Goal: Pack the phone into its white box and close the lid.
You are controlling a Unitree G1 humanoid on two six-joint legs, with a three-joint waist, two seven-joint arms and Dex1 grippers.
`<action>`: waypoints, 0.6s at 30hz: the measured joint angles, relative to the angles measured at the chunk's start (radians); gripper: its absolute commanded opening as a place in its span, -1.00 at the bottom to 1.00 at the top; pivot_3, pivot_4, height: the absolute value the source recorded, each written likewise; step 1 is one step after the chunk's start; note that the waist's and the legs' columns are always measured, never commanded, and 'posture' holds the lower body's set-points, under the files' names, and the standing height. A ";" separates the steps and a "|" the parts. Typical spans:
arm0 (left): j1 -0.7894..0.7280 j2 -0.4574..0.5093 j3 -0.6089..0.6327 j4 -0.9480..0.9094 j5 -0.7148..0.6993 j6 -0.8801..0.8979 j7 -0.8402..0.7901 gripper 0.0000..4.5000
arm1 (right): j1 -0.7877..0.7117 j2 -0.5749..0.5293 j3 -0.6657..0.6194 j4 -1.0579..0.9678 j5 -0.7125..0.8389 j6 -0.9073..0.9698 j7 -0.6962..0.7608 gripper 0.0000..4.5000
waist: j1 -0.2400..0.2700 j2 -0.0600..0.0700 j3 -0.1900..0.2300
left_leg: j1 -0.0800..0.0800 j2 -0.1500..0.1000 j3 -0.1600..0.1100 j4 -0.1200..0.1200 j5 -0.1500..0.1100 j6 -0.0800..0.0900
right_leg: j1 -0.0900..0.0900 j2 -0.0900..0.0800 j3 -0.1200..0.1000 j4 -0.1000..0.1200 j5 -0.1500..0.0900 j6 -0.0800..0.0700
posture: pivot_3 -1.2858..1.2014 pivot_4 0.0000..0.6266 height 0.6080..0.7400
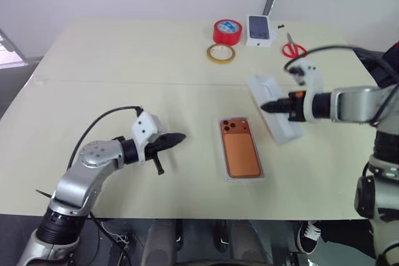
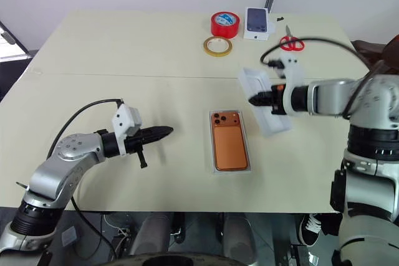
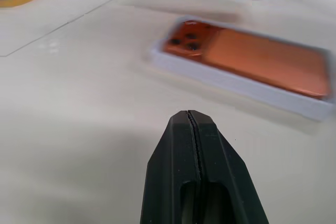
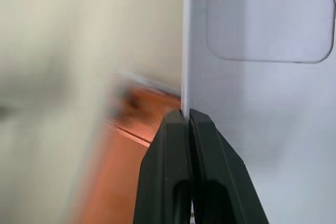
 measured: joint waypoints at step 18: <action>-0.077 -0.056 -0.037 0.077 0.025 -0.038 0.011 -1.00 | 0.451 0.593 0.166 -0.367 0.697 -0.602 -0.996 -0.98 | 0.000 0.000 -0.002 | 0.000 0.002 0.000 0.001 0.001 -0.001 | 0.000 -0.002 0.001 0.001 0.001 0.002 | 0.03 -0.52 1.00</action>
